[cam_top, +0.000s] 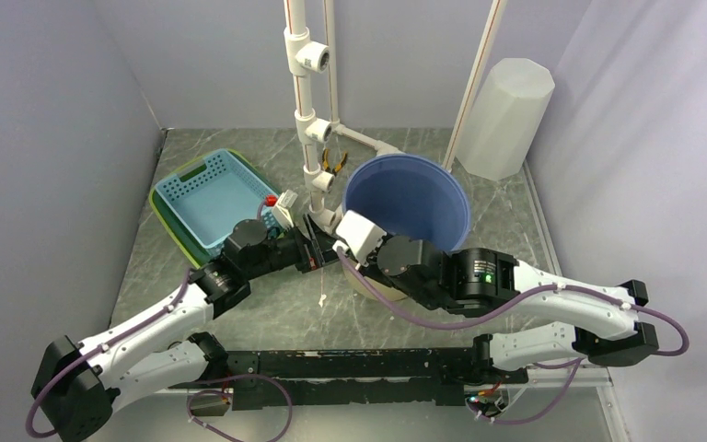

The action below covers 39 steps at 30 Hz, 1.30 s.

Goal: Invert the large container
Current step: Adjust the container at the center of the board.

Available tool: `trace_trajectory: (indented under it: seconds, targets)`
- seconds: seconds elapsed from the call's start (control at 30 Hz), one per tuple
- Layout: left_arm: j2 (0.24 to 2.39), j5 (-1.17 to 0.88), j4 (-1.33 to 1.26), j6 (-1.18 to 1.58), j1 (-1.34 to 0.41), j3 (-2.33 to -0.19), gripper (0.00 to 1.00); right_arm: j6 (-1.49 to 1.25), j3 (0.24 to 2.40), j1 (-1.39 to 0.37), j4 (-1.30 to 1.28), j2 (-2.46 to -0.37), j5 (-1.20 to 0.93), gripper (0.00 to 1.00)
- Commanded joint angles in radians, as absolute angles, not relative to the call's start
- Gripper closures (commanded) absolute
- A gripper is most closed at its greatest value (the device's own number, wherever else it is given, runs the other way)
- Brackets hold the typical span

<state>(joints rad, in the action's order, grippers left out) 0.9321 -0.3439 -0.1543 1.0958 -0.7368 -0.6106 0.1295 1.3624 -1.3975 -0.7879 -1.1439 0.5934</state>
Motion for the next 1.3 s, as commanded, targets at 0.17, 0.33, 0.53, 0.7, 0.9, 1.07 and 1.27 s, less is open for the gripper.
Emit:
trace_trajectory:
  seconds: [0.17, 0.33, 0.53, 0.7, 0.9, 1.07, 1.27]
  targets:
    - [0.935, -0.299, -0.37, 1.198, -0.739, -0.559, 0.06, 0.161, 1.407, -1.42, -0.617, -1.099, 0.512, 1.0]
    - [0.936, -0.32, -0.36, 1.188, -0.739, -0.58, 0.06, 0.172, 1.395, -1.421, -0.619, -1.118, 0.532, 1.0]
    - [0.922, -0.292, -0.352, 1.2, -0.739, -0.577, 0.06, 0.19, 1.373, -1.421, -0.578, -1.091, 0.485, 1.0]
    - [0.929, -0.293, -0.334, 1.185, -0.739, -0.6, 0.06, 0.191, 1.366, -1.421, -0.586, -1.086, 0.472, 1.0]
    - [0.975, -0.251, -0.16, 1.189, -0.738, -0.645, 0.06, 0.186, 1.378, -1.421, -0.538, -1.056, 0.422, 1.0]
    - [1.001, -0.233, -0.049, 1.167, -0.739, -0.667, 0.06, 0.181, 1.339, -1.422, -0.484, -0.988, 0.287, 1.0]
    - [1.022, -0.22, -0.012, 1.148, -0.739, -0.685, 0.06, 0.174, 1.369, -1.421, -0.528, -1.01, 0.291, 1.0]
